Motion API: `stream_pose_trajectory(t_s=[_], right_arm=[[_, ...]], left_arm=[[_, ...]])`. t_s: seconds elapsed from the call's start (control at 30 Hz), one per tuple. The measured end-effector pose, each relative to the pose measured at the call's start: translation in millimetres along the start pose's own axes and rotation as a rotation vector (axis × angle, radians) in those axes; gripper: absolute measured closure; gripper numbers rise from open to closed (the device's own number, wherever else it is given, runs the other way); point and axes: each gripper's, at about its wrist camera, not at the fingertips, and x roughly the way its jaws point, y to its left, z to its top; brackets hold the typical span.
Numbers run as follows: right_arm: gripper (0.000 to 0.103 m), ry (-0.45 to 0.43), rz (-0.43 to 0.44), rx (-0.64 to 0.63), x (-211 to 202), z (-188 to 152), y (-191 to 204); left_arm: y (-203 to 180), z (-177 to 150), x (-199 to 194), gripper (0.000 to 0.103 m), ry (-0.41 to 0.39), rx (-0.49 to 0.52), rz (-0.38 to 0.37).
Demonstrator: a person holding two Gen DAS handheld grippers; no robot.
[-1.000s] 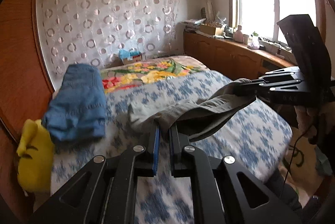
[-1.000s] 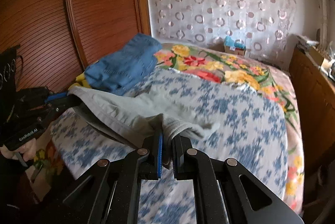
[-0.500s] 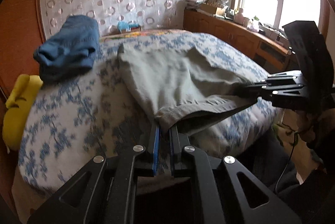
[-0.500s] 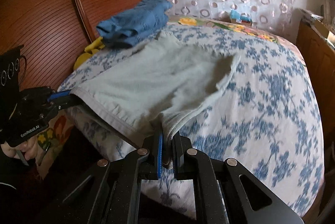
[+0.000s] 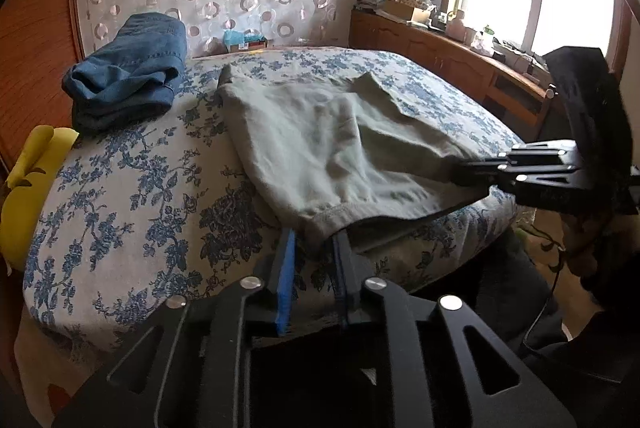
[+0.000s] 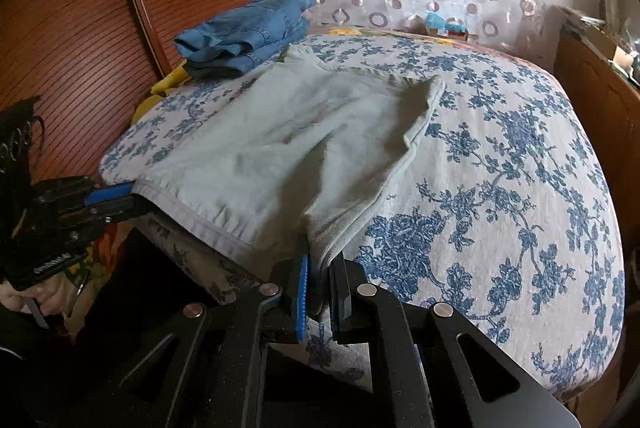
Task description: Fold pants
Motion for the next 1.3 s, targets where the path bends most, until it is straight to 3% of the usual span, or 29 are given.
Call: stream_pose_trajectory(t_s=[0.03, 0.13, 0.2, 0.3, 0.43, 0.77, 1.3], right_arm=[[0.091, 0.003, -0.003, 0.002, 3, -4, 0], [0.089, 0.007, -0.025, 0.003, 4, -12, 0], [0.086, -0.005, -0.031, 0.003, -1, -14, -1], [0.072, -0.032, -0.054, -0.001, -13, -16, -1], [0.070, -0.073, -0.071, 0.003, -23, -16, -2], [0.070, -0.066, -0.076, 0.020, -2, -16, 0], [0.067, -0.004, -0.135, 0.005, 18, -25, 10]], left_arm=[[0, 1, -3, 0.072, -0.007, 0.001, 0.000], [2, 4, -16, 0.057, -0.045, 0.002, 0.017], [5, 7, -22, 0.054, -0.063, -0.002, 0.017], [11, 15, -20, 0.048, -0.072, -0.013, 0.029], [17, 22, -5, 0.037, -0.056, -0.027, 0.014], [25, 22, 31, 0.037, 0.004, -0.092, 0.032], [23, 2, 42, 0.037, 0.050, -0.071, 0.055]])
